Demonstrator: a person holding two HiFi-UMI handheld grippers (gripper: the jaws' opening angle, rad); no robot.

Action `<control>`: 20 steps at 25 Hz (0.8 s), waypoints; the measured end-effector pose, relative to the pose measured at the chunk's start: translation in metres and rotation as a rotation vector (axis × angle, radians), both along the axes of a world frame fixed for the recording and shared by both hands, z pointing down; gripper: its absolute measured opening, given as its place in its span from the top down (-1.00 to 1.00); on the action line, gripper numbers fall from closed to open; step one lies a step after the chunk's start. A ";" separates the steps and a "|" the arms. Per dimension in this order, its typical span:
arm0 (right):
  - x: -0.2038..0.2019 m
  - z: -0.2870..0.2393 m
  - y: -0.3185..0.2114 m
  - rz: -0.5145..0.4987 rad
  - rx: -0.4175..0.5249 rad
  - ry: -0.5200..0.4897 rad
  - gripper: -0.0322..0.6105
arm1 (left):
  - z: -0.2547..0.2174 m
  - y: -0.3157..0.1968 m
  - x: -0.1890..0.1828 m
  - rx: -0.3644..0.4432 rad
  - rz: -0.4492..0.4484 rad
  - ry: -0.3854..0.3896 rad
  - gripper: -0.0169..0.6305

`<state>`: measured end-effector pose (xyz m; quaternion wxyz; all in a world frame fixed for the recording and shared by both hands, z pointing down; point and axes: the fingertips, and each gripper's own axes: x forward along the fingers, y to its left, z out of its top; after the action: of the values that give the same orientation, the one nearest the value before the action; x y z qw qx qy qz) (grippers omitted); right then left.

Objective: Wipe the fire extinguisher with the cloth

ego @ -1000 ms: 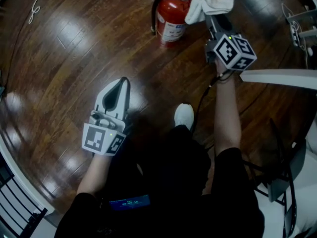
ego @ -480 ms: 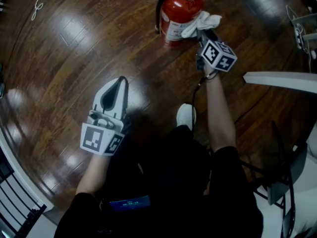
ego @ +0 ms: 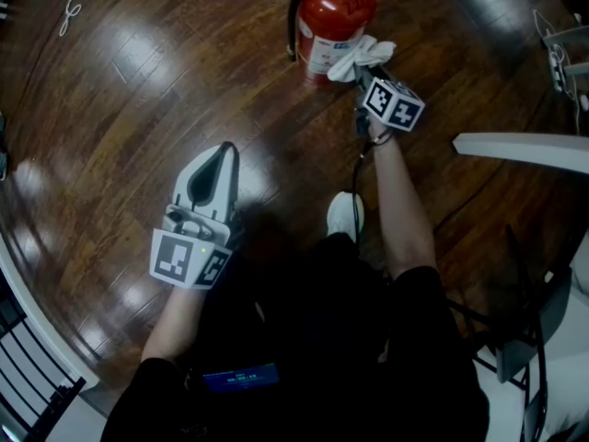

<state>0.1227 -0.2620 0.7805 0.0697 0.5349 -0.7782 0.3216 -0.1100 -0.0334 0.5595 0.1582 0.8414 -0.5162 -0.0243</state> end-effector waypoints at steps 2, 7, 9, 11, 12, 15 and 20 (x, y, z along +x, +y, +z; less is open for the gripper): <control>-0.001 0.010 0.003 -0.001 -0.023 0.000 0.55 | 0.000 0.001 0.000 -0.002 -0.002 -0.002 0.94; -0.005 0.023 0.007 -0.010 -0.062 -0.001 0.55 | 0.001 0.002 -0.001 -0.005 -0.005 -0.002 0.94; -0.006 0.027 0.009 -0.019 -0.074 0.012 0.55 | 0.002 0.002 0.000 -0.006 -0.004 0.002 0.94; -0.006 0.028 0.010 -0.022 -0.078 0.018 0.55 | 0.002 0.002 0.002 -0.006 -0.001 0.004 0.94; -0.005 0.027 0.011 -0.022 -0.076 0.021 0.55 | 0.001 0.002 0.002 -0.006 0.000 0.005 0.94; 0.001 0.017 0.012 -0.012 -0.054 0.020 0.55 | 0.001 0.003 0.000 -0.004 -0.002 0.006 0.94; 0.026 -0.028 0.014 0.071 0.039 -0.061 0.54 | 0.000 0.006 -0.001 -0.003 0.000 0.011 0.94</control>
<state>0.1487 -0.2484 0.7524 0.0238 0.5534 -0.7666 0.3247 -0.1113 -0.0273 0.5594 0.1623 0.8411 -0.5152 -0.0283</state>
